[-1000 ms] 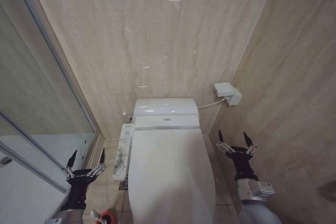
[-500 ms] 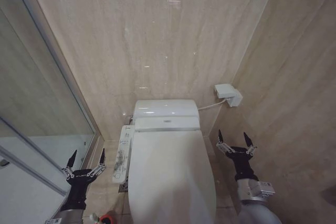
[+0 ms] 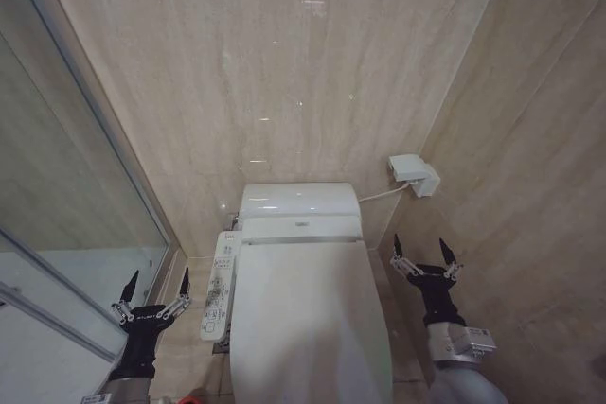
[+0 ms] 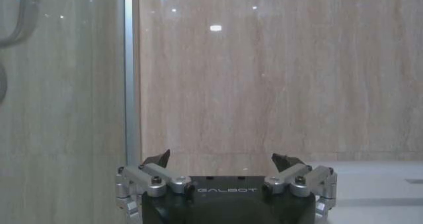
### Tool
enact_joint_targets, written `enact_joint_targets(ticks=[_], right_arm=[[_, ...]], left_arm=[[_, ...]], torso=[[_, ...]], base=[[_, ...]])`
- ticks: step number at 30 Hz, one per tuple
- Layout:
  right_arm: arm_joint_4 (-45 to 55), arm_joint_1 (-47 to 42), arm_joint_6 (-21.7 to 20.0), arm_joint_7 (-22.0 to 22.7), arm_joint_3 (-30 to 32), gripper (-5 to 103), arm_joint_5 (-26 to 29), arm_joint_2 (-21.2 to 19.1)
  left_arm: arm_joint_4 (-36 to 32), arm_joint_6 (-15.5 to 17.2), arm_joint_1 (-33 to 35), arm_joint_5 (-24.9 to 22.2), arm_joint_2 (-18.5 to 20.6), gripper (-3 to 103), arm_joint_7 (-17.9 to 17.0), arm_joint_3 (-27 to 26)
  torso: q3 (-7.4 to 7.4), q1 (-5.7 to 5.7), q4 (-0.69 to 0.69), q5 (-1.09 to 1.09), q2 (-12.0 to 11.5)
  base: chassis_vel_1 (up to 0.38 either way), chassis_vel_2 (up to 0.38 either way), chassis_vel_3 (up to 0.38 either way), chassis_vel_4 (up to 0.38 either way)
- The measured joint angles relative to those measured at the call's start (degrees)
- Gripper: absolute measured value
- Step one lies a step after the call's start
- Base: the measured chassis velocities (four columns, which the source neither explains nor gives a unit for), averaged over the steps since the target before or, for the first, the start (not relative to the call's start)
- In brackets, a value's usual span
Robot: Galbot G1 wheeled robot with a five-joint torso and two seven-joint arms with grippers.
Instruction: Open the toilet lid, clean the toilet bowl with a toilet brush, close the toilet lid, and flush.
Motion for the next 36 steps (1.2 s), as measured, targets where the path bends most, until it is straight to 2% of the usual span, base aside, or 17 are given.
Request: enact_joint_targets(ticks=[36], right_arm=[[0.0,0.0,0.0,0.0,0.0,100,0.0,0.0]], left_arm=[[0.0,0.0,0.0,0.0,0.0,100,0.0,0.0]], torso=[[0.00,0.00,0.00,0.00,0.0]], base=[[-0.006,0.009,0.008,-0.008]])
